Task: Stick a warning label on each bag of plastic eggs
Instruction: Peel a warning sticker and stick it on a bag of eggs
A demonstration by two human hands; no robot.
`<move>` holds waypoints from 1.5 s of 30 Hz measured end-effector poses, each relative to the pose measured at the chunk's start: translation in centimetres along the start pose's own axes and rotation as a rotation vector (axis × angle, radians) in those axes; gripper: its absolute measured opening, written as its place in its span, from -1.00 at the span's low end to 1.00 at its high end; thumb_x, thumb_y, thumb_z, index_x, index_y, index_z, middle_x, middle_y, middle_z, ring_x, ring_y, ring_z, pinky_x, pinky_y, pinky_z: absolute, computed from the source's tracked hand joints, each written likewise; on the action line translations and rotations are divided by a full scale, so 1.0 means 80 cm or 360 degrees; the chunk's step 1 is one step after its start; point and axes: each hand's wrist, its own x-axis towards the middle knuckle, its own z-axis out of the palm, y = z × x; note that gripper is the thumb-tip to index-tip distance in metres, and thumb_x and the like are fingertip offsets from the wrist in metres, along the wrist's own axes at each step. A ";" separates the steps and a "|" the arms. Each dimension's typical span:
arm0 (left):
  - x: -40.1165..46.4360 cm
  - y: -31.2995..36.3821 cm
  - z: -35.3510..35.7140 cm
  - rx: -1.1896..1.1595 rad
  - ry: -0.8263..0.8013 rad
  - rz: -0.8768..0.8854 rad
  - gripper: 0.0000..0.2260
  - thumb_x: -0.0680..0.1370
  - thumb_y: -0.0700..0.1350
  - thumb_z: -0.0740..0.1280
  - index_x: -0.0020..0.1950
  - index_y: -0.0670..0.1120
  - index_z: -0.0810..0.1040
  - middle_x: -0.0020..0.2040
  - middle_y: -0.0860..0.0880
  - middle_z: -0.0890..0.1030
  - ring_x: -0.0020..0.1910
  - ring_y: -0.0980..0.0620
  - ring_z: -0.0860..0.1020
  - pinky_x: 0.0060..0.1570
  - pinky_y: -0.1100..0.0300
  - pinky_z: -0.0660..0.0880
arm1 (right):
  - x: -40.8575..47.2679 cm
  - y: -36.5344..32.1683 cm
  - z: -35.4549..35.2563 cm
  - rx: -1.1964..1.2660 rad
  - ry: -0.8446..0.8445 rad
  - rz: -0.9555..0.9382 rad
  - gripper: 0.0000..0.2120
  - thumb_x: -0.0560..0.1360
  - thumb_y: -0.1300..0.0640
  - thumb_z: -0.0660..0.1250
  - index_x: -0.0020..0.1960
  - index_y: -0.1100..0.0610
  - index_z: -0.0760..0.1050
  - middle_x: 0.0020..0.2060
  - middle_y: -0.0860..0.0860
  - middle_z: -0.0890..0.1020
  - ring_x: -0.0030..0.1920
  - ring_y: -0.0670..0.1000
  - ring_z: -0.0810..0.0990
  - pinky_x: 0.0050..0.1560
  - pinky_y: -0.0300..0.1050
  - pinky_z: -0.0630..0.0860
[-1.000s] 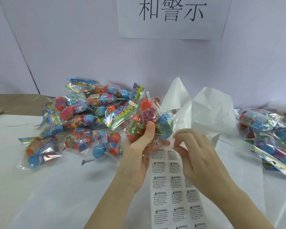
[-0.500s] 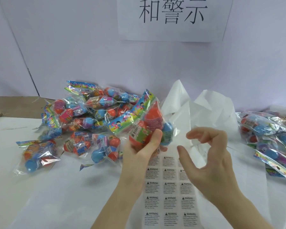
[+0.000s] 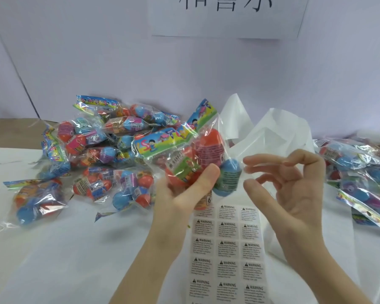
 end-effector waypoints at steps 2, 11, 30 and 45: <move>-0.001 0.001 0.001 0.0026 -0.0043 -0.0004 -0.85 0.26 -0.05 0.51 -0.19 0.08 0.70 -0.20 0.06 0.70 -0.17 0.11 0.66 -0.20 0.36 0.53 | 0.000 -0.002 0.001 0.0012 0.0031 -0.0010 -0.63 0.34 0.14 0.36 -0.02 -0.06 0.20 -0.08 0.02 0.64 -0.07 0.04 0.60 -0.05 -0.08 0.44; -0.002 0.002 0.001 0.0010 -0.0048 -0.0046 -0.89 0.30 -0.07 0.47 -0.20 0.08 0.70 -0.20 0.04 0.71 -0.19 0.08 0.67 -0.25 0.32 0.53 | 0.001 -0.002 0.003 -0.0032 0.0093 -0.0034 -0.50 0.31 0.33 0.40 -0.02 -0.07 0.19 -0.15 -0.04 0.64 -0.07 0.01 0.60 -0.07 -0.16 0.41; -0.001 -0.001 -0.003 0.0100 -0.0124 -0.0285 -0.77 0.12 0.07 0.48 -0.28 0.05 0.69 -0.28 0.01 0.65 -0.17 -0.07 0.55 -0.19 0.15 0.49 | 0.014 -0.013 -0.007 0.0689 0.0131 0.0541 -0.54 0.14 0.26 0.43 -0.10 0.08 0.25 -0.40 0.02 0.65 -0.35 -0.11 0.62 -0.28 -0.33 0.52; -0.002 0.000 -0.003 0.0064 -0.0211 -0.0326 -0.79 0.13 0.06 0.48 -0.27 0.08 0.69 -0.27 0.04 0.64 -0.15 -0.07 0.52 -0.19 0.17 0.47 | 0.019 -0.016 -0.012 0.0684 0.0142 0.0689 -0.48 0.05 0.23 0.44 -0.07 0.07 0.28 -0.50 -0.03 0.57 -0.47 -0.12 0.47 -0.39 -0.36 0.41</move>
